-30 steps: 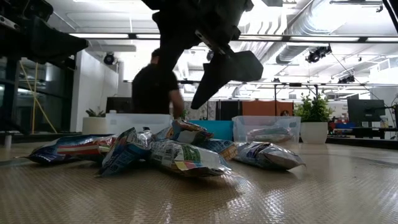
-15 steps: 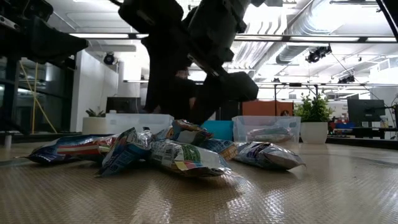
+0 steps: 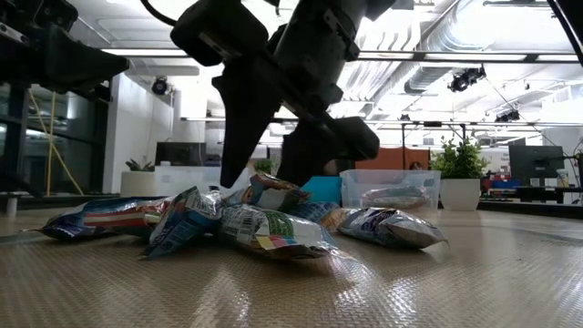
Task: Pick and place Granola Bars by type
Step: Put the yellow granola bar into the blue bin
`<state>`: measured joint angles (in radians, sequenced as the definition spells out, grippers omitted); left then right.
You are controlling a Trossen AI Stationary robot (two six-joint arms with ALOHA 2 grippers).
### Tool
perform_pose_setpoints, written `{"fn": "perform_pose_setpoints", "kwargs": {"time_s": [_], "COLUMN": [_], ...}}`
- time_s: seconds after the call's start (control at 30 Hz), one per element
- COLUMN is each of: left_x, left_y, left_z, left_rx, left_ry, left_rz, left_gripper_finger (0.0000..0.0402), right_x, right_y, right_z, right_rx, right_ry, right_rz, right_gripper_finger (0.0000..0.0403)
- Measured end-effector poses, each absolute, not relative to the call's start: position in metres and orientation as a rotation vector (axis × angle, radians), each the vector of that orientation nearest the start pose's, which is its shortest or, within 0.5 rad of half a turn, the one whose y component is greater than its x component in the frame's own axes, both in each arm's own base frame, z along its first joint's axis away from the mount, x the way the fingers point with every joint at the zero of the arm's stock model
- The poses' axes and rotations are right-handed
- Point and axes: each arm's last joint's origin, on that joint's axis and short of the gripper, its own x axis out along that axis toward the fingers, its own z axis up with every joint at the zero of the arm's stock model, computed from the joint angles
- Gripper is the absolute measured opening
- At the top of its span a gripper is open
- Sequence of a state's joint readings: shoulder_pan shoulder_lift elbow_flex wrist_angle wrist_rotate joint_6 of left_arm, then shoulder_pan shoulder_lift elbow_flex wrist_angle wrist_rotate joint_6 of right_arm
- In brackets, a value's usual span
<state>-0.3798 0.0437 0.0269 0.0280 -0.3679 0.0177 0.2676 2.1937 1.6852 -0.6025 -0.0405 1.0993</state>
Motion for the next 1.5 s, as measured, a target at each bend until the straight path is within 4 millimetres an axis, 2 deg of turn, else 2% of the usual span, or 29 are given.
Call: {"fn": "perform_pose_setpoints", "kwargs": {"time_s": [0.3,0.57,0.8,0.97,1.23,1.5], "left_x": [0.094,0.094,0.094,0.094,0.094,0.094], "left_y": [-0.026,-0.026,-0.026,-0.026,-0.026,-0.026], "left_z": [0.172,0.172,0.172,0.172,0.172,0.172], "left_rx": [0.014,0.014,0.014,0.014,0.014,0.014], "left_ry": [-0.011,-0.011,-0.010,-0.010,-0.010,-0.010], "left_rz": [-0.012,-0.012,-0.012,-0.012,-0.012,-0.012], "left_gripper_finger": [0.0001,0.0001,0.0001,0.0001,0.0001,0.0001], "right_x": [0.444,0.444,0.446,0.445,0.437,0.422], "right_y": [0.123,0.124,0.125,0.125,0.121,0.111], "right_z": [0.164,0.165,0.167,0.177,0.222,0.296], "right_rx": [0.861,0.865,0.885,0.895,0.882,0.757], "right_ry": [1.137,1.135,1.139,1.121,0.982,0.651], "right_rz": [-0.341,-0.329,-0.288,-0.267,-0.238,-0.214], "right_gripper_finger": [0.0128,0.0079,0.0058,0.0057,0.0057,0.0057]}}
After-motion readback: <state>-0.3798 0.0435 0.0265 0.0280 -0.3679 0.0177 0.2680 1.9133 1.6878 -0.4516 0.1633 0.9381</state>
